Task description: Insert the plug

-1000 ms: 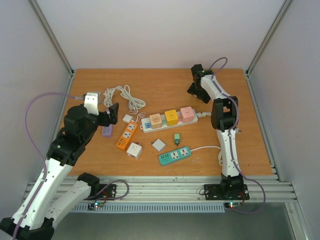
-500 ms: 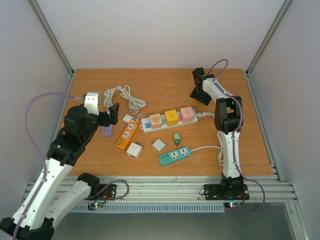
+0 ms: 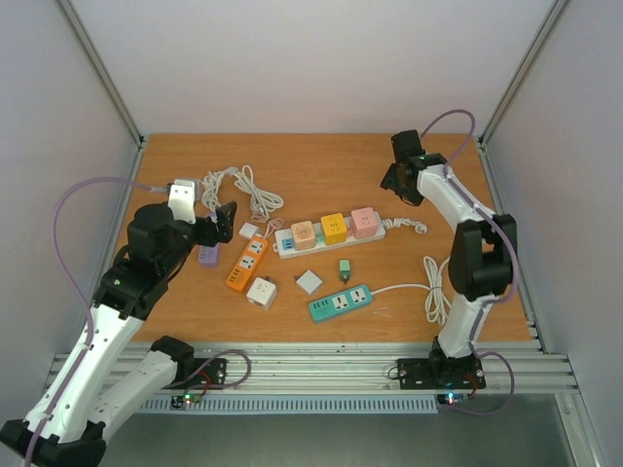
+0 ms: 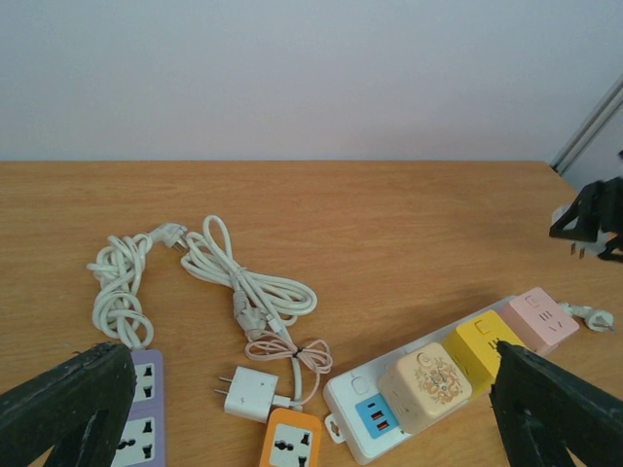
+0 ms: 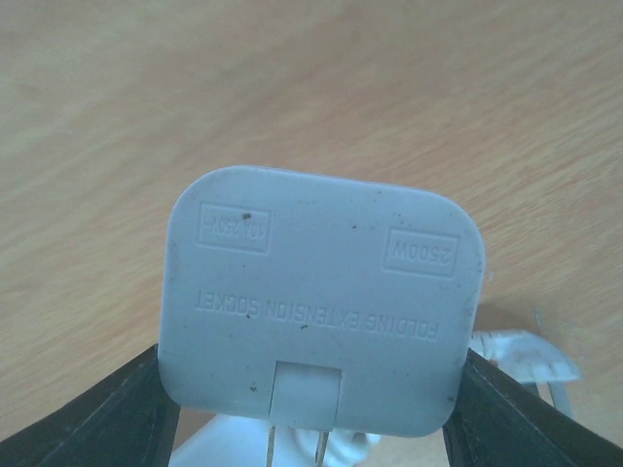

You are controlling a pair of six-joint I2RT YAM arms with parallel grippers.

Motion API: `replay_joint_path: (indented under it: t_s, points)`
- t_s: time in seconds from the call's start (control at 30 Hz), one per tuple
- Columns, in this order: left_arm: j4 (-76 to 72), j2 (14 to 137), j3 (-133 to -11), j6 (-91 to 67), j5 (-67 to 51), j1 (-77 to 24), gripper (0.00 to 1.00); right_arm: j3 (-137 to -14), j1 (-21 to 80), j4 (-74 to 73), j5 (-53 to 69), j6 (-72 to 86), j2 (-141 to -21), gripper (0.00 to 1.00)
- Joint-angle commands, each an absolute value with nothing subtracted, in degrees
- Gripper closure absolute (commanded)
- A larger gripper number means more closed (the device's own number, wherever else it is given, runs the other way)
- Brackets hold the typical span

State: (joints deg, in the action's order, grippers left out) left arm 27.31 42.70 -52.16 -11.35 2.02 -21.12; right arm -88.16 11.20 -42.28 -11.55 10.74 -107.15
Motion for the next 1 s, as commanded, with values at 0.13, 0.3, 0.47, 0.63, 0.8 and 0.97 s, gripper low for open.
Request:
replay_joint_path:
  t_s: [0.13, 0.3, 0.47, 0.63, 0.8, 0.97]
  points:
    - [23.9, 44.0, -53.3, -13.1, -7.1, -21.2, 0.01, -79.4, 19.3, -37.8, -10.4, 5.3, -91.9, 0.34]
    - [25.0, 46.2, -55.1, -18.2, -13.4, -21.2, 0.01, -74.1, 26.9, -32.0, -10.4, -3.7, -83.9, 0.33]
    - [25.2, 49.0, -57.6, -29.2, -21.2, -21.2, 0.01, -68.0, 30.9, -24.0, -1.8, -10.8, -76.3, 0.33]
    - [18.9, 50.7, -55.4, -38.0, -28.2, -21.2, 0.01, -64.6, 33.3, -18.2, 11.6, -14.4, -74.1, 0.32]
    - [19.5, 57.9, -58.9, -44.2, -39.4, -21.2, 0.04, -68.3, 37.8, -17.4, 21.6, -15.8, -76.7, 0.32]
    - [22.0, 61.8, -59.7, -44.1, -41.7, -21.2, 0.09, -70.6, 43.1, -18.8, 21.8, -20.1, -78.5, 0.31]
